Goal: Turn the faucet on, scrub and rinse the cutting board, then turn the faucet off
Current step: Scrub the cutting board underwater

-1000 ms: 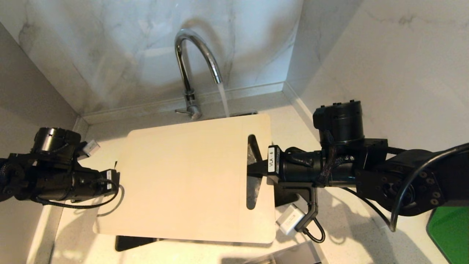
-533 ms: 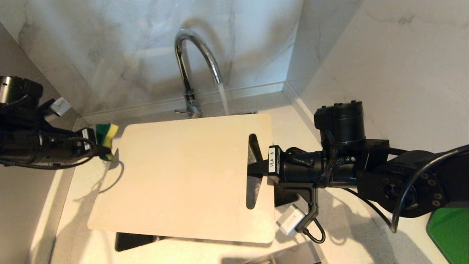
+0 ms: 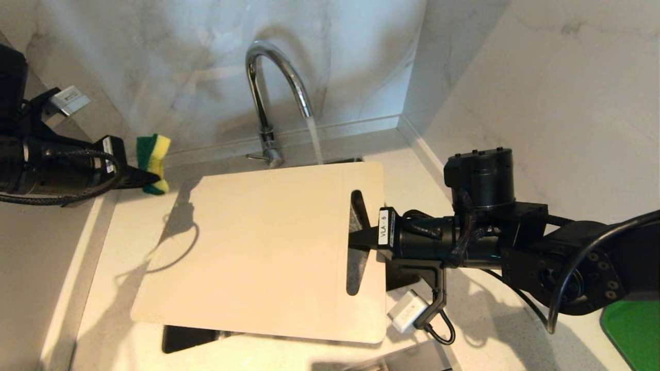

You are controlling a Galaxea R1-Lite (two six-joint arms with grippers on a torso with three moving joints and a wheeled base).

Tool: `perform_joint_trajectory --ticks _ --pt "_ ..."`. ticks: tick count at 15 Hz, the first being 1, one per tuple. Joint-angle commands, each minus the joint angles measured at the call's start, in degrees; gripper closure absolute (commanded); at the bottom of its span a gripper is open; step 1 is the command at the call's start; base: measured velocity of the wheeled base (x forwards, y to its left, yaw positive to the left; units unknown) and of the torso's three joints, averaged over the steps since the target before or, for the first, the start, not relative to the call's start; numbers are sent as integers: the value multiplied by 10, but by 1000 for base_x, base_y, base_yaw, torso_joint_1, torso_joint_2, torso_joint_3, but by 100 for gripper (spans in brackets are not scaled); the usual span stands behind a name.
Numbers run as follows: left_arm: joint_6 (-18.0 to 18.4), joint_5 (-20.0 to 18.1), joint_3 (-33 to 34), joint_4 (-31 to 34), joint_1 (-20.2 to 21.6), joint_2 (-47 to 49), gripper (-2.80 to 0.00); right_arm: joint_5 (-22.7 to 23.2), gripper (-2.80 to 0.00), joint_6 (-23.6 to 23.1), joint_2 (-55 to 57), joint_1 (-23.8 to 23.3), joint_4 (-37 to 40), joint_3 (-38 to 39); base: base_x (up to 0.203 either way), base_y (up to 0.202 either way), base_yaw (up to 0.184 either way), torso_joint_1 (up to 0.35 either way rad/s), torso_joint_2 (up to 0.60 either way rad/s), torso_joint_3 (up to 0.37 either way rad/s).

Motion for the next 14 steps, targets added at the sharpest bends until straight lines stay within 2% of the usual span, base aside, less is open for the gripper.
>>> perform_joint_trajectory --ticks 1,3,4,5,9,12,14 --pt "-20 25 -5 6 -105 -10 0 -3 0 -7 -2 4 4 -2 0 0 0 0 0 0" --pt "-36 83 -2 7 -192 0 0 -21 0 13 -19 5 40 -2 0 0 0 0 0 0" --pt "-41 112 -2 6 -223 9 0 -29 0 15 -31 5 72 -5 0 0 0 0 0 0" --pt "-44 124 -7 4 -244 18 0 -36 0 15 -40 5 111 -12 0 0 0 0 0 0" --pt "-61 130 -27 3 -281 39 0 -73 0 0 -64 4 216 -59 0 0 0 0 0 0" --pt "-71 129 -28 -4 -301 49 0 -101 0 -37 -64 5 295 -102 0 0 0 0 0 0" --pt "-78 131 -34 -16 -323 62 0 -107 0 -46 -61 5 307 -122 0 0 0 0 0 0"
